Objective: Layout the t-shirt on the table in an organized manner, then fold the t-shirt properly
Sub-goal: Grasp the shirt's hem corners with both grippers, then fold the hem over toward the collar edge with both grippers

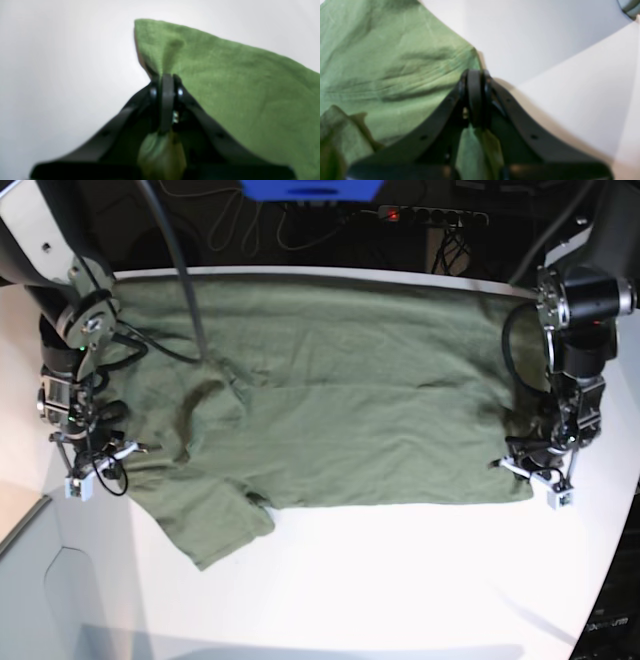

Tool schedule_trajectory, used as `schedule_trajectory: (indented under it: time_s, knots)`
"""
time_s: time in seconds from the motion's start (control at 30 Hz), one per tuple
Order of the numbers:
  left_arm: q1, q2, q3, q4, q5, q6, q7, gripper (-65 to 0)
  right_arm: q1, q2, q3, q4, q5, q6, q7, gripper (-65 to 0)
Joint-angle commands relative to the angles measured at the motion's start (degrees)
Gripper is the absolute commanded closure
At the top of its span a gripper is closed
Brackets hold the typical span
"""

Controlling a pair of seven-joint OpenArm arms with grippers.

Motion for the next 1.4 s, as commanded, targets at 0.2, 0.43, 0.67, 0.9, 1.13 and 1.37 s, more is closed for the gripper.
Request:
schedule_trajectory:
  time_s: [0.2, 0.43, 0.67, 0.9, 1.13, 1.37]
  knots:
    - [4.5, -0.3, -0.1, 14.5, 0.0, -0.3, 5.5, 0.0, -3.6, -2.3, 0.6, 18.1, -0.2, 7.8, -1.0, 0.0]
    - [10.6, 0.8, -5.6, 27.7, -2.4, -0.3, 12.2, 0.0, -11.2, -7.6, 0.6, 33.9, -0.1, 8.5, -0.8, 0.0]
    - [18.0, 2.4, -7.7, 40.2, -2.3, -0.4, 17.6, 0.0, -20.4, -13.1, 0.1, 48.5, 5.8, 8.5, -0.8, 0.0]
    - [25.1, 2.5, -7.7, 46.6, -2.4, -0.3, 17.6, 0.0, -33.2, -13.5, -3.9, 58.2, 18.6, 8.5, -1.0, 0.0]
    - [29.6, 2.5, -7.8, 46.8, -2.4, -0.3, 17.3, 0.0, -39.4, -13.3, -3.9, 59.1, 22.2, 8.5, -0.9, 0.0]
    - [29.6, 3.5, -7.8, 46.6, -2.3, -0.3, 17.7, -7.9, -40.8, -13.2, -4.1, 58.6, 21.3, 8.5, -1.2, -0.6]
